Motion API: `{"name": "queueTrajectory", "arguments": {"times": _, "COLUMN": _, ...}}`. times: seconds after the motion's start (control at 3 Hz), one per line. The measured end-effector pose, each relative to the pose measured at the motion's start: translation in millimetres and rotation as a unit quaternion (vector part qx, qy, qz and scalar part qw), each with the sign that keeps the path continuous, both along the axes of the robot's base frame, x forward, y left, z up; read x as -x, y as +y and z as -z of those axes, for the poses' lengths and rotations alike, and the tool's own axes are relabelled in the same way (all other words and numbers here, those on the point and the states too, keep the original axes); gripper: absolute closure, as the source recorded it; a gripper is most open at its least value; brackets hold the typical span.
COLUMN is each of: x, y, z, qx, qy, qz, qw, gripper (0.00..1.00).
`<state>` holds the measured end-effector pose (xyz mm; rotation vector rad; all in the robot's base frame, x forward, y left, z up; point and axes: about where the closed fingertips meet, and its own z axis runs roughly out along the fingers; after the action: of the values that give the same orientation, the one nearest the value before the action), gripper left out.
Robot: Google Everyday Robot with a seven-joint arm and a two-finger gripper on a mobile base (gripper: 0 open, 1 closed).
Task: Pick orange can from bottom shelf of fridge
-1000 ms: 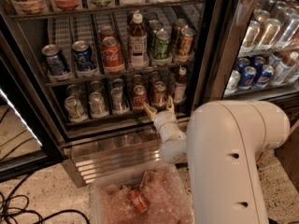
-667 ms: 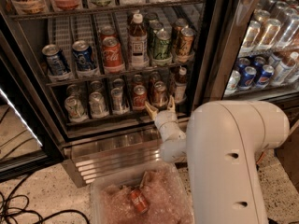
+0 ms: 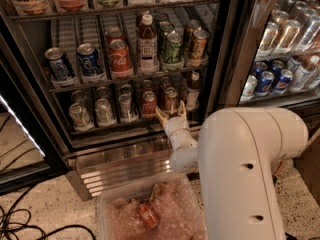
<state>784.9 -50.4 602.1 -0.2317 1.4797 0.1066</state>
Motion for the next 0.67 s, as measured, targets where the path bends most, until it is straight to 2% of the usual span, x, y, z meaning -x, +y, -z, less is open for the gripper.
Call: {"name": "queueTrajectory", "arguments": {"times": 0.67, "x": -8.7, "y": 11.3, "z": -13.8, "qx": 0.004, "qy": -0.018, "qz": -0.011, "qw": 0.9998, "gripper": 0.29}}
